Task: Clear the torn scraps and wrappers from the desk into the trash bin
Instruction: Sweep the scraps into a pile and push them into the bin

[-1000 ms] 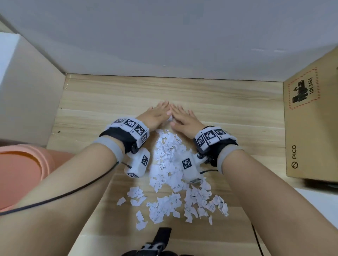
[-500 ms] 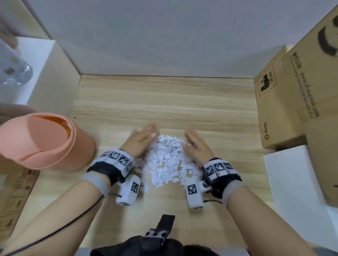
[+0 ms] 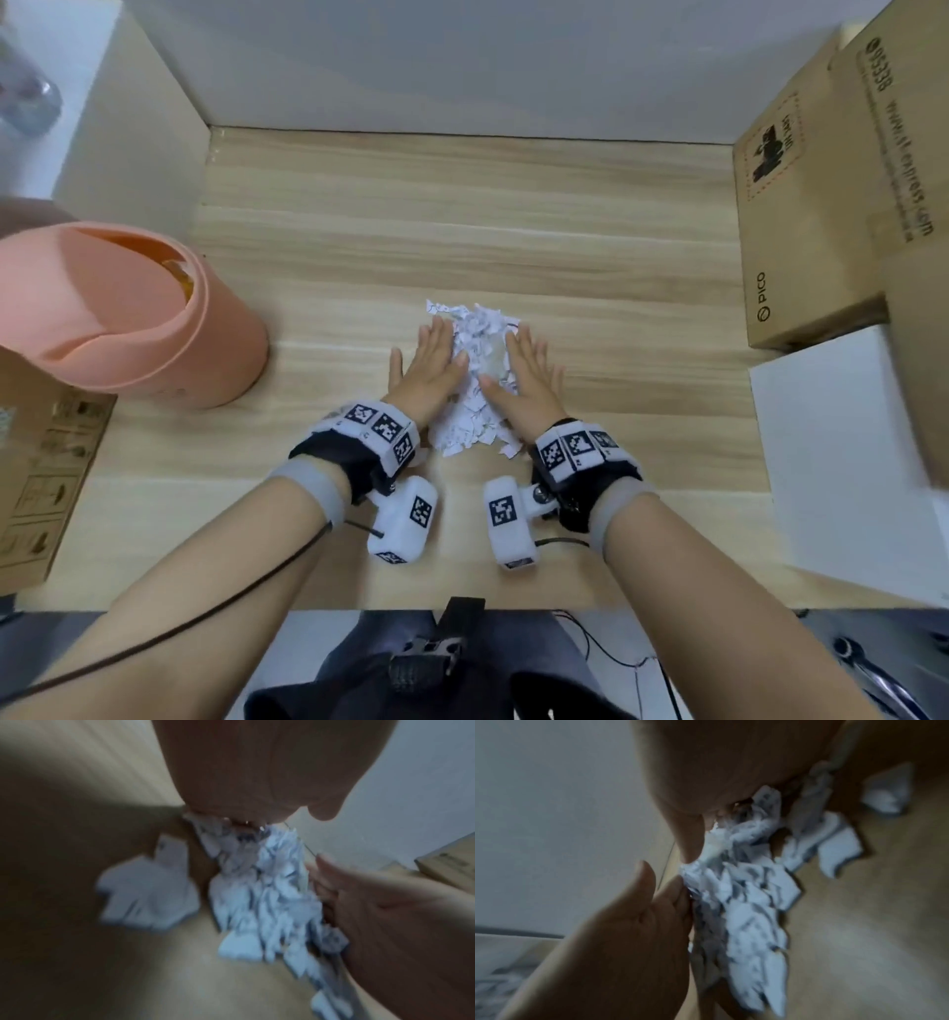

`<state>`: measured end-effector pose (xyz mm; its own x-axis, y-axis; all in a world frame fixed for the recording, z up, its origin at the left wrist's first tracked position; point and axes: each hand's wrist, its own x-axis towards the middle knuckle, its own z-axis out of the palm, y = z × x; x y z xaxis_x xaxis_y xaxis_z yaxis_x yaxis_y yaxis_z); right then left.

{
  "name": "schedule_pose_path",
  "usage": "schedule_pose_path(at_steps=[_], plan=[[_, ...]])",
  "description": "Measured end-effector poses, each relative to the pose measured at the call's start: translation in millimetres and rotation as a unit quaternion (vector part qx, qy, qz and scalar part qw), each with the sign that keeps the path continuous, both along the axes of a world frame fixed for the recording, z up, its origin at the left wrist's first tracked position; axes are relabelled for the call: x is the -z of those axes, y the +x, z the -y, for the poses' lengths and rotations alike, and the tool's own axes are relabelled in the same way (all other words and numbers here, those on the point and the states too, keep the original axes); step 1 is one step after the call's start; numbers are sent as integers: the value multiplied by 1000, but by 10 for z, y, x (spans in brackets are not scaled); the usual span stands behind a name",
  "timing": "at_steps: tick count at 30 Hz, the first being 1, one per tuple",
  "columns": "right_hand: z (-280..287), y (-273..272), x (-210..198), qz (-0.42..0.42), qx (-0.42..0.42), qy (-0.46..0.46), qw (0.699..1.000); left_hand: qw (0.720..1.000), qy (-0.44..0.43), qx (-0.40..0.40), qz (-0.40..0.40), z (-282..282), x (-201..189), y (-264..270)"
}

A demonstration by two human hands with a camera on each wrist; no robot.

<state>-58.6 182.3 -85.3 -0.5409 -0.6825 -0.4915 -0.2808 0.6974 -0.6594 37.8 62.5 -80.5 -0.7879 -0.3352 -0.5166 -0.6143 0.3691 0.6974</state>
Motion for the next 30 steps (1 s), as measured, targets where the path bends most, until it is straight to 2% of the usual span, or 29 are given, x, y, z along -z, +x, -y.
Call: schedule_pose_path(at_steps=[2,4,6,7,9,11,13,14,16,20,24,28,30], plan=[[9,-76,-120,70,42,-60,995,998,53,-29,-26,111,-151,8],[-65,-194,-268,112,114,-126,979,983,104,-125,-87,228,-335,89],[-192,-289,-373,151,163,-152,963,959,149,-205,-127,323,-468,232],[-262,-320,-408,179,173,-146,957,955,160,-220,-118,365,-511,315],[-393,-326,-421,228,143,-79,960,962,171,-206,-54,403,-512,458],[-461,-277,-399,265,65,56,960,974,161,-154,50,370,-451,550],[-462,-179,-358,311,6,151,938,972,161,-93,144,261,-367,585],[-435,-128,-341,327,-7,169,930,968,165,-69,177,202,-324,574],[-359,-67,-288,317,4,151,936,964,168,-61,196,102,-255,522],[-196,-77,-247,237,53,34,969,971,169,-114,122,8,-209,308],[-139,-128,-338,202,24,22,979,980,155,-109,62,64,-345,210],[-18,-207,-545,164,9,-18,986,981,101,-143,-78,334,-848,254],[111,-214,-667,147,0,-38,988,960,46,-202,-189,517,-1177,342]])
